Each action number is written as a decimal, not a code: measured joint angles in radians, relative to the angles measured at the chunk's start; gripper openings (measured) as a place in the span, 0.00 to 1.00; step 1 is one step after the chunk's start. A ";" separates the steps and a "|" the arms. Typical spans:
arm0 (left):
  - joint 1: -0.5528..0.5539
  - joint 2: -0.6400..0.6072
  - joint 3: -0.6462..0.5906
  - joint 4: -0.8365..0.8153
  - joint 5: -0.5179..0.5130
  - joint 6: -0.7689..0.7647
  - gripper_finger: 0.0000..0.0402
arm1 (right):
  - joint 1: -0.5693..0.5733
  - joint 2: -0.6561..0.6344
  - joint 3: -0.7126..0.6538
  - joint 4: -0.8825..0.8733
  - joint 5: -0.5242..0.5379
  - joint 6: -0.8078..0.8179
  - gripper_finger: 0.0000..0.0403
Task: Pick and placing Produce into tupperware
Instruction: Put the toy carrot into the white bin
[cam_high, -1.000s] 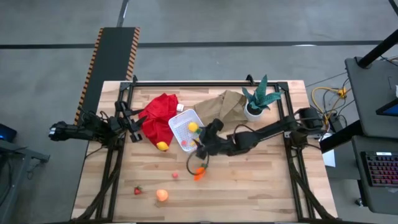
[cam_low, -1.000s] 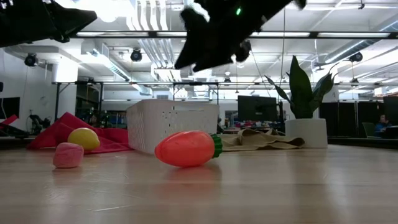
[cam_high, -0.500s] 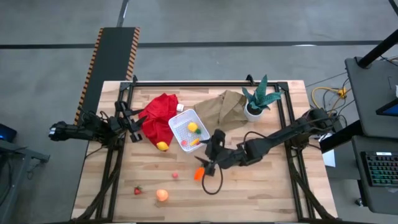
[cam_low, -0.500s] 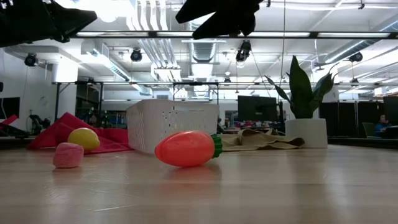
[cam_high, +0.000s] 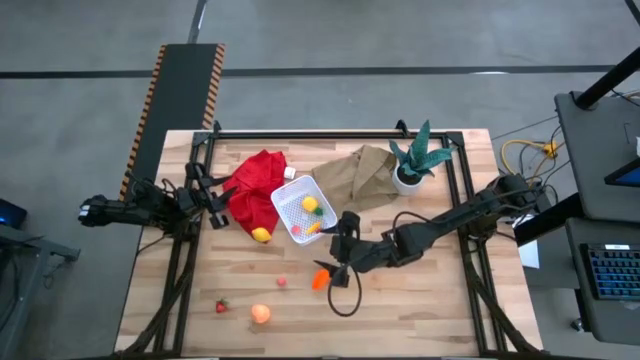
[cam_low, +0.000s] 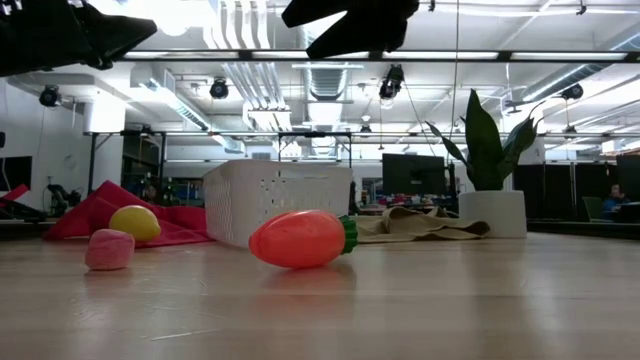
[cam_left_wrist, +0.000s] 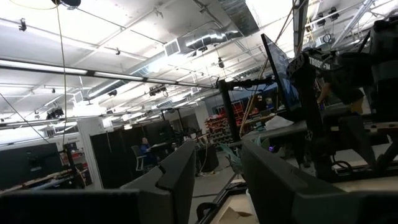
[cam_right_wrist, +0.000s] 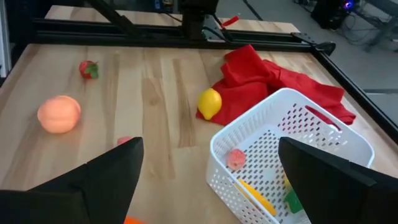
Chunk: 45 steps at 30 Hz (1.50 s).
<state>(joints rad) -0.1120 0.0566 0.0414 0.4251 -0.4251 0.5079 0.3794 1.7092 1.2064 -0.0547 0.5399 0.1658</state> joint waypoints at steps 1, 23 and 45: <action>0.000 0.000 0.000 0.002 0.000 0.005 0.29 | 0.000 0.000 0.000 0.000 0.000 0.001 0.91; 0.000 0.000 0.012 0.024 0.000 0.052 0.29 | 0.002 0.000 0.000 0.000 0.002 0.062 0.91; 0.000 -0.001 -0.001 0.063 0.001 0.048 0.29 | 0.000 0.000 0.000 0.000 0.009 -0.078 0.91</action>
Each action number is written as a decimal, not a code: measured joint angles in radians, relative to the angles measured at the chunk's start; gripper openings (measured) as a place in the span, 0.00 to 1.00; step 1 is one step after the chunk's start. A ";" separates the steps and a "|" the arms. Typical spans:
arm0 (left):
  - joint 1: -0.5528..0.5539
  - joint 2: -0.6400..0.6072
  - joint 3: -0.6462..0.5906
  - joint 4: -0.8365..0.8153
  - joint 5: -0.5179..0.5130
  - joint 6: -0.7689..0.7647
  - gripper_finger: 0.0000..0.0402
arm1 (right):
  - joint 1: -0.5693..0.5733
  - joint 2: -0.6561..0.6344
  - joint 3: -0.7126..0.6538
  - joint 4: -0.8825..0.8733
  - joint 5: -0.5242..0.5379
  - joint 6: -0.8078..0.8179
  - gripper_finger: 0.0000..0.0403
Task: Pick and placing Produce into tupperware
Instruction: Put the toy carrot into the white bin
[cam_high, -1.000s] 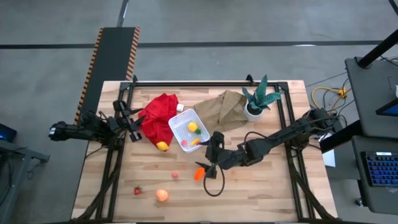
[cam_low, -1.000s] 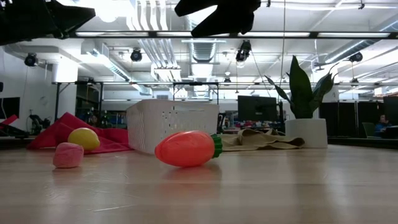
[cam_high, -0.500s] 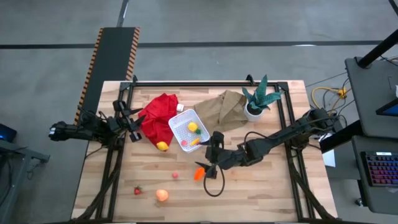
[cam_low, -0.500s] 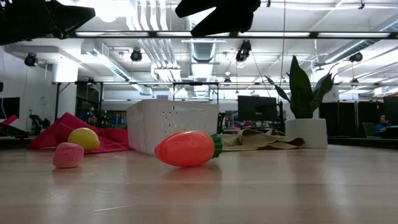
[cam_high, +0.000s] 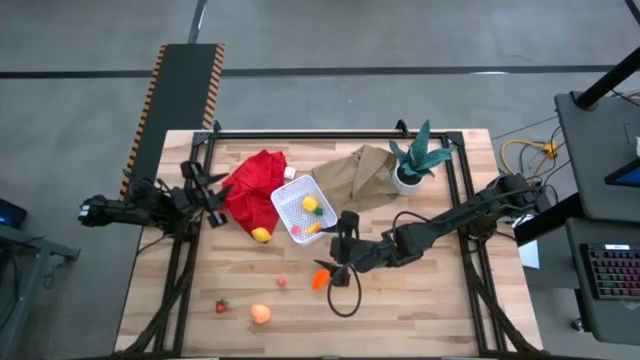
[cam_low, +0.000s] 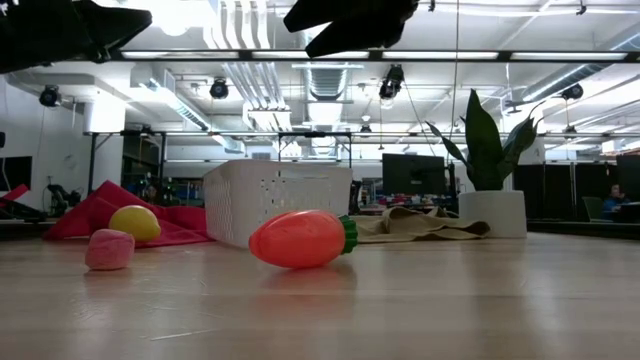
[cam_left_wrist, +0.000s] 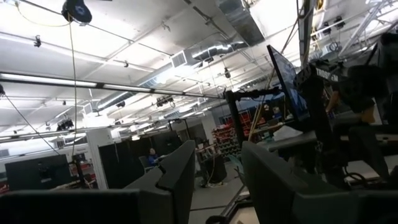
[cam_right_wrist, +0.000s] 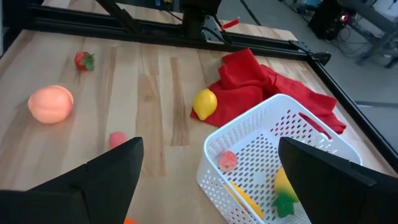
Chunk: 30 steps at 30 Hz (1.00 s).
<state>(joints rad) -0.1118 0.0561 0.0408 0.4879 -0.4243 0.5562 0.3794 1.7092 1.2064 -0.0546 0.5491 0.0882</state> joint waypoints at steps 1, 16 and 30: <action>0.000 0.000 -0.001 0.000 0.000 0.000 0.29 | 0.000 0.000 0.000 0.000 -0.004 -0.009 0.91; 0.000 0.011 -0.004 -0.009 0.000 -0.052 0.29 | 0.001 0.003 0.000 -0.055 -0.360 -0.053 0.91; 0.000 0.019 -0.004 -0.007 0.000 -0.052 0.29 | -0.005 0.083 0.052 -0.171 -0.453 -0.244 0.91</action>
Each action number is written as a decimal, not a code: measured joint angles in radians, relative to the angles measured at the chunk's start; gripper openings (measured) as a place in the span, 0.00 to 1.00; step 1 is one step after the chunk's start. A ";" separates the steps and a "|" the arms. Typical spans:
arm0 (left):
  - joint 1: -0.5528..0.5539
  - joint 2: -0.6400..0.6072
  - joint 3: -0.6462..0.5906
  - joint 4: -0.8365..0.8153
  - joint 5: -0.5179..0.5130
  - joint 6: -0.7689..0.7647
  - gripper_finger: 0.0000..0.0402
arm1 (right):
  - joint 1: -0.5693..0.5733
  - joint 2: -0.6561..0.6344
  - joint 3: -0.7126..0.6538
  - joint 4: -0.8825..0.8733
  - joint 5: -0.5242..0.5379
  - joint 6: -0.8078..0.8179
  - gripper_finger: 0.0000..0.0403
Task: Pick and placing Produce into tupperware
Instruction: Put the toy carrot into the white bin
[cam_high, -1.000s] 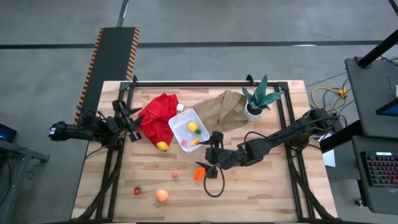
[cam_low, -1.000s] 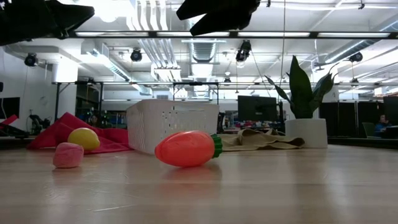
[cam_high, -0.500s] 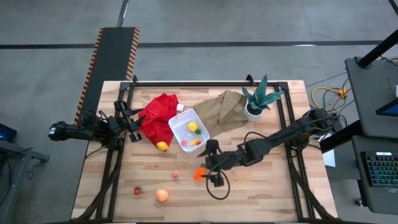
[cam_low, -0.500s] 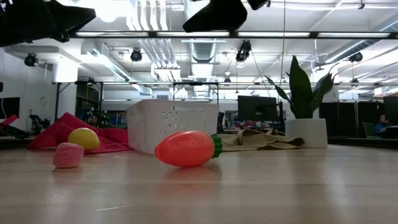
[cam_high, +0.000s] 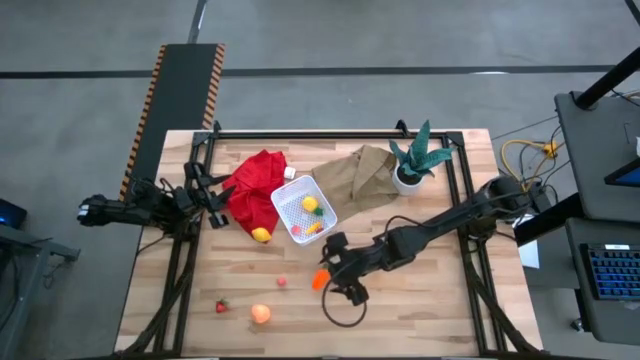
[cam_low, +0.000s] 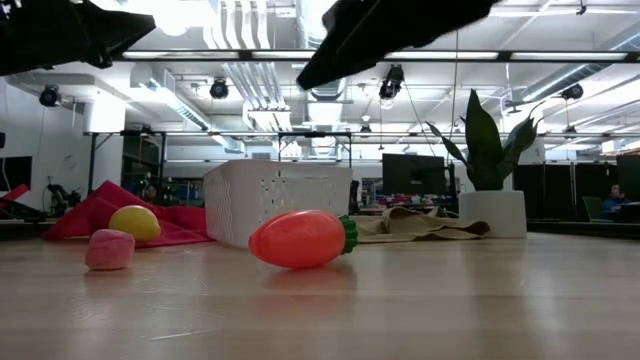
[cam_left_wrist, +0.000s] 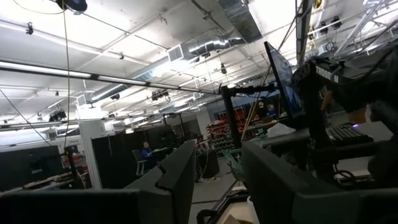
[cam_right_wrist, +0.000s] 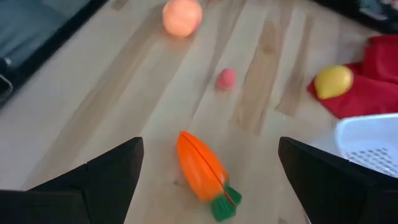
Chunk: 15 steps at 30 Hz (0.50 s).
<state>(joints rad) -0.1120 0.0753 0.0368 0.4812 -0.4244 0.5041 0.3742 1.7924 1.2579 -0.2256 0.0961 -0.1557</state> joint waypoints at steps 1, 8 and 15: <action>0.000 0.000 0.000 -0.001 0.000 0.000 0.29 | 0.000 0.021 0.017 -0.015 -0.001 -0.010 0.91; 0.000 -0.001 0.000 0.000 0.000 0.008 0.29 | -0.013 0.147 0.171 -0.158 -0.007 -0.031 0.90; 0.000 -0.002 0.000 0.002 0.000 0.008 0.29 | -0.037 0.273 0.277 -0.242 -0.052 -0.069 0.85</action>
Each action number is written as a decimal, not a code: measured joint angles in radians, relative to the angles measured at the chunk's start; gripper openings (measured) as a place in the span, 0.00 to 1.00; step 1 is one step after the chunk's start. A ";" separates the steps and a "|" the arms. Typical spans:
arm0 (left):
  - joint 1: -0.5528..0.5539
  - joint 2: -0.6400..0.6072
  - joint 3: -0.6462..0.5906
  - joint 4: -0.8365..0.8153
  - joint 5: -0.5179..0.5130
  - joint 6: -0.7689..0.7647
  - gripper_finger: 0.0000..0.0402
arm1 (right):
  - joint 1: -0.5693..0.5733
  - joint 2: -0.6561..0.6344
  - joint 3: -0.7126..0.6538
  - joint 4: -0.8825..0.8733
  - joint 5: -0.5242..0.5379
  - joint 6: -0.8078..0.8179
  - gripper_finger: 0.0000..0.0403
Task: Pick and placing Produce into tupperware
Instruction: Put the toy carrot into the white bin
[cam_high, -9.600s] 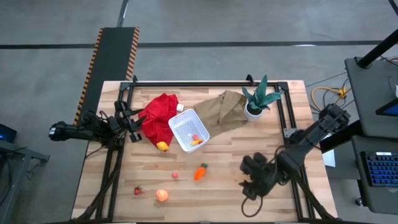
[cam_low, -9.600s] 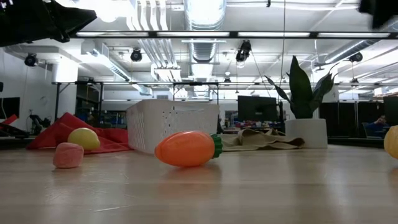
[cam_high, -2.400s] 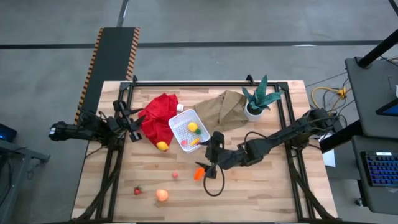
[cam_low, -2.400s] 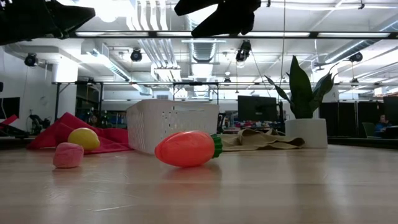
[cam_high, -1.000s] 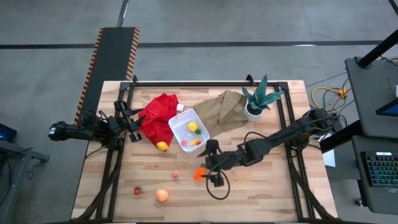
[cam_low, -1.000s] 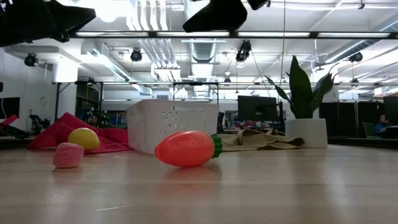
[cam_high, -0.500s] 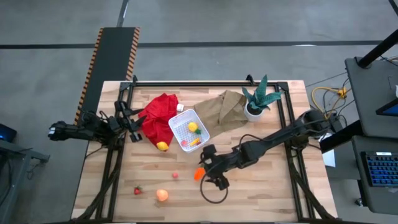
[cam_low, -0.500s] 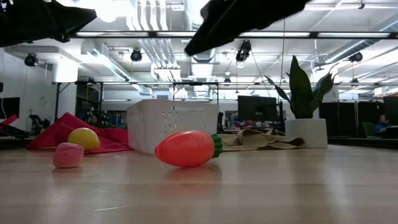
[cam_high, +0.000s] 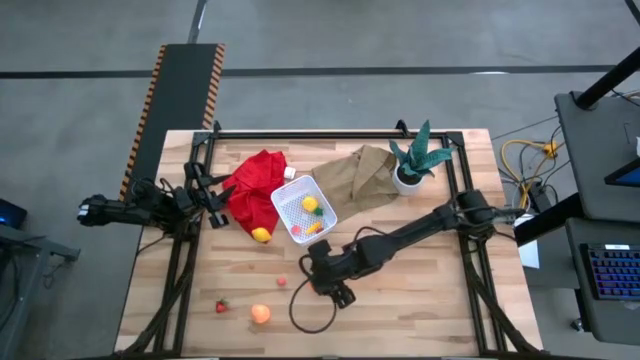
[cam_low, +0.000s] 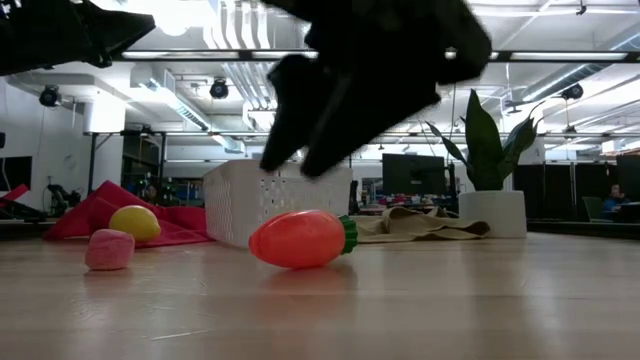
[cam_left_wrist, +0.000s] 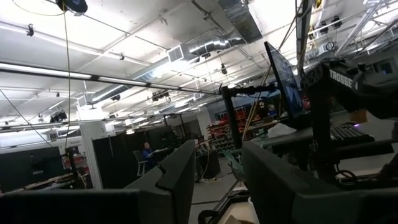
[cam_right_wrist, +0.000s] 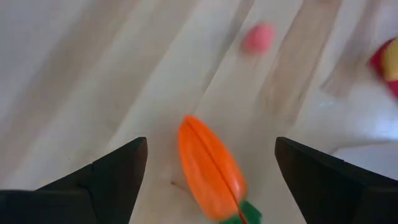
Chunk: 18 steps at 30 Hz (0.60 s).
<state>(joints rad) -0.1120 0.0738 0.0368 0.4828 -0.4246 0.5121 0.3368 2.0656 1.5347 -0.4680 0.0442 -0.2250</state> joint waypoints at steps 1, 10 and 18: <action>0.000 0.000 0.000 0.000 0.000 0.000 0.29 | -0.004 0.018 0.011 -0.017 -0.001 -0.004 0.85; 0.000 0.000 0.000 0.002 0.000 0.000 0.29 | -0.032 0.095 0.048 -0.067 -0.002 -0.017 0.81; 0.000 0.000 0.000 0.004 0.000 0.001 0.29 | -0.039 0.099 0.044 -0.090 -0.026 -0.022 0.81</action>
<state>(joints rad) -0.1120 0.0738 0.0368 0.4870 -0.4248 0.5133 0.2981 2.1647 1.5791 -0.5581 0.0183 -0.2472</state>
